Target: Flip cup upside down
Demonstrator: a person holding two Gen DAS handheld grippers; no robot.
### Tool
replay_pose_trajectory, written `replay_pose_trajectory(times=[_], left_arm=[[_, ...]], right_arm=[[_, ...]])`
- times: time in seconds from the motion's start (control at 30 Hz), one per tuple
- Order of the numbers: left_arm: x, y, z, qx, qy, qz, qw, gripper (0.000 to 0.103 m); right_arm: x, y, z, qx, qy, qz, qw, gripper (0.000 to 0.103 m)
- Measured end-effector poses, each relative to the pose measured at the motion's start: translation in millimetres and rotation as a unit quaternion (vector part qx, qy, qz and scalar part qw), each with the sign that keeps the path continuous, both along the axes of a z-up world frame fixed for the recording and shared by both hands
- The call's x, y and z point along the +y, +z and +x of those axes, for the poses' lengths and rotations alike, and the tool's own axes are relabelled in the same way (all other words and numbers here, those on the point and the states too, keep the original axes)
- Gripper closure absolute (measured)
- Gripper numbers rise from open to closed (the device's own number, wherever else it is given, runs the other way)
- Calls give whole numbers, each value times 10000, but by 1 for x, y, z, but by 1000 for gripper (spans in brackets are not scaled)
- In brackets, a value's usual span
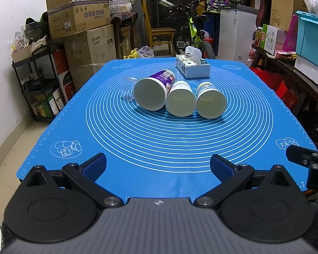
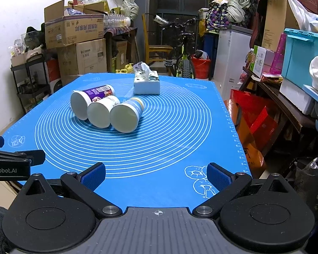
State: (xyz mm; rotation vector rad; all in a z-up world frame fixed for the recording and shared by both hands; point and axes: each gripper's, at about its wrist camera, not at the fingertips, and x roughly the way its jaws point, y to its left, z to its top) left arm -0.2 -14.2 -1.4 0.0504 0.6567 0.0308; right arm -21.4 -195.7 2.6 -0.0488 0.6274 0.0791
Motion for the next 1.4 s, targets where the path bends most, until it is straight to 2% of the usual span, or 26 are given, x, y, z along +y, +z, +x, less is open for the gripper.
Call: replay_pose_trajectory(times=[0.93,1.4], left_arm=[[-4,-2,2,-40,-51,57,10000,1],[-48,0,56,-463,-464,360,9972,1]], right_arm=[[-5,-2,8,27,-27,-12,10000,2],[-34,8,63,-218,-210,-85,9995,2]])
